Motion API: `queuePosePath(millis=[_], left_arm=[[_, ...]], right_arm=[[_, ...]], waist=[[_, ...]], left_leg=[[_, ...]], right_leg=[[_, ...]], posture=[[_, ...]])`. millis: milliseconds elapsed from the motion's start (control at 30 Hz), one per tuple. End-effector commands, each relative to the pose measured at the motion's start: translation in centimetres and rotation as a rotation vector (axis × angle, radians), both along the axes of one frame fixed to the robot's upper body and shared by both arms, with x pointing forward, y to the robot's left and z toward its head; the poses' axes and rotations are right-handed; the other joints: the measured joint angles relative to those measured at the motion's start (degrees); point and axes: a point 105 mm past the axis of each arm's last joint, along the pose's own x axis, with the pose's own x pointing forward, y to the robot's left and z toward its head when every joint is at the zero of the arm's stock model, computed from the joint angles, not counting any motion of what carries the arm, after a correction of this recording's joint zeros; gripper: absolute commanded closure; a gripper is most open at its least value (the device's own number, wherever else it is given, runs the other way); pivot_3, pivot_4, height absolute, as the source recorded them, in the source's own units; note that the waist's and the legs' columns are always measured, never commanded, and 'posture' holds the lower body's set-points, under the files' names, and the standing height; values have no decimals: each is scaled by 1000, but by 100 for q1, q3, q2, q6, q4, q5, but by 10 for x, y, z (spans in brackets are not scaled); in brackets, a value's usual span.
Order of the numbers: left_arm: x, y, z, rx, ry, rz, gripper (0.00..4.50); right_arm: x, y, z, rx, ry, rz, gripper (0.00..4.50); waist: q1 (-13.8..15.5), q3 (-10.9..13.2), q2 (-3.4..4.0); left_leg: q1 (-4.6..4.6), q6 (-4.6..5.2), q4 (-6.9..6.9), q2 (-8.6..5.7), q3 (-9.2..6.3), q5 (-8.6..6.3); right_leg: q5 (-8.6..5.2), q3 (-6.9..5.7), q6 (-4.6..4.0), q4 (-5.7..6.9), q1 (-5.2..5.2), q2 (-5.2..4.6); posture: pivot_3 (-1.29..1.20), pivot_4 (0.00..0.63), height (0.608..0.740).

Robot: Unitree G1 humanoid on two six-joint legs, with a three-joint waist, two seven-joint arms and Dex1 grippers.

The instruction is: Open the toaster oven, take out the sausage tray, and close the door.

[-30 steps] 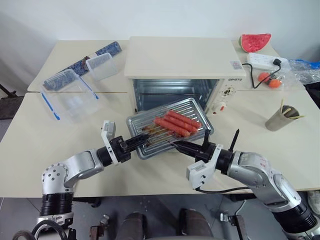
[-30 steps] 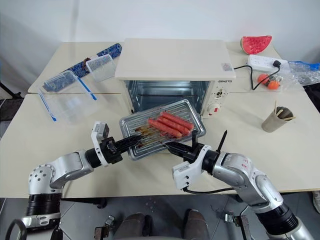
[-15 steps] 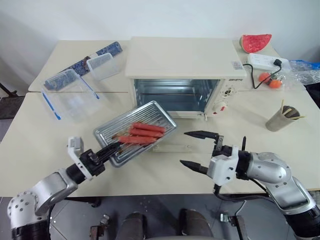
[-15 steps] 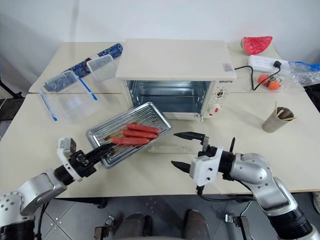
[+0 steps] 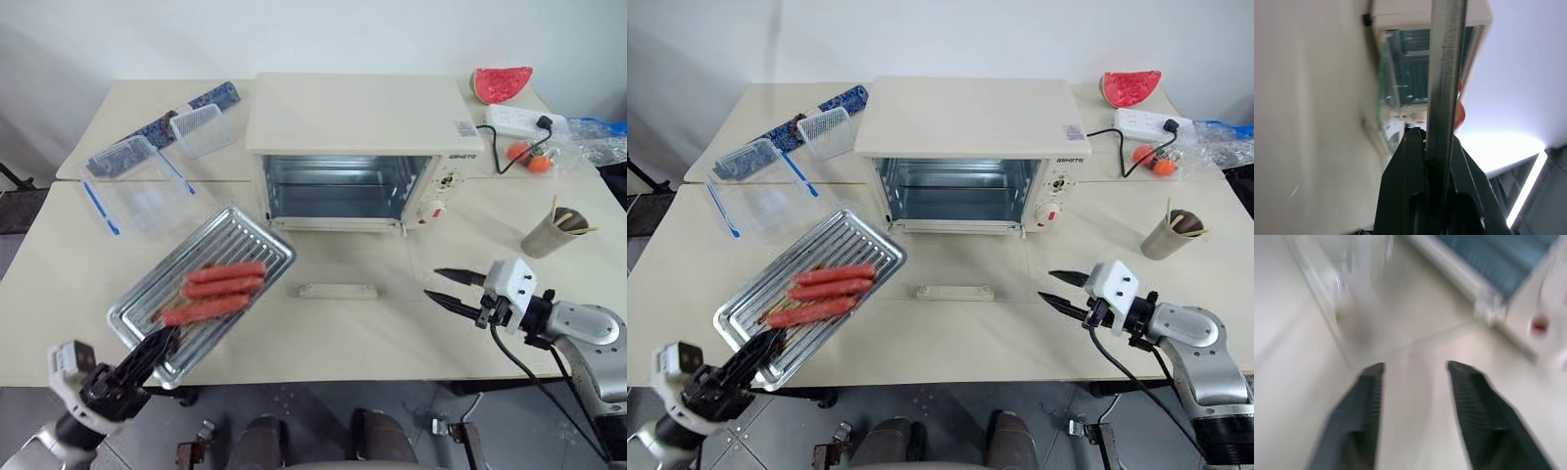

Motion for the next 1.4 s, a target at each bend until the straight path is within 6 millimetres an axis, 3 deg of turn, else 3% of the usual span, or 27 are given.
queuePosePath(millis=[33, 100, 400, 533, 667, 800, 1067, 1233, 1400], left_arm=[[-7, 1, 13, -15, -65, 11, 4500], [-10, 6, 10, -23, -52, 61, 4500], [-10, 33, -3, -73, -20, 303, 4500], [5, 41, -6, -103, -8, 420, 4500], [12, 39, -6, -107, 5, 415, 4500], [14, 31, -8, -99, 16, 365, 4500], [6, 27, -9, -73, 28, 267, 4500], [10, 26, -9, -61, 35, 225, 4500], [13, 28, -10, -43, 58, 186, 4500]], right_arm=[[2, -3, 4, -15, -30, 19, 3702], [4, -5, -1, -15, -8, 13, 4435], [21, -19, -19, -18, 16, -57, 4476], [28, -7, -17, 54, 21, -22, 4476], [28, 5, -11, 136, 47, 46, 4476], [27, 17, 1, 203, 35, 111, 4476], [23, 18, 40, 453, 136, 96, 4476], [20, 22, 69, 527, 126, 119, 4476], [30, 26, 103, 622, 50, 96, 4476]], waist=[[-1, 0, 0], [-15, 0, -1], [-27, 0, -1], [-11, -3, -5], [-18, -4, -6], [-23, -4, -6], [-22, -3, -6], [-17, -3, -6], [-24, -2, -4]], left_leg=[[0, 0, 1, 0, 2, 0], [3, 2, 1, 2, 7, -2], [2, 6, 1, 5, 33, -14], [4, 6, 7, 4, 35, -14], [4, 3, 8, 4, 36, -15], [0, 10, 7, 2, 42, -20], [-1, 8, 6, 8, 43, -26], [-2, 8, 6, 35, 45, -35], [-1, 6, 6, 40, 53, -41]], right_leg=[[0, 2, 0, 0, 0, 0], [0, 8, 0, 1, 0, 0], [1, 22, 1, -1, -13, -1], [5, 26, 5, 2, -11, -2], [8, 26, 9, 4, -12, -1], [10, 26, 13, 13, -11, 0], [9, 27, 12, -4, -18, 0], [9, 28, 12, -9, -20, 0], [9, 32, 12, -10, -25, 1]], posture=[[0, 150, 740], [0, 150, 740], [0, 150, 740], [0, 150, 740], [0, 150, 740], [0, 150, 740], [0, 150, 740], [0, 150, 740], [0, 150, 740]])
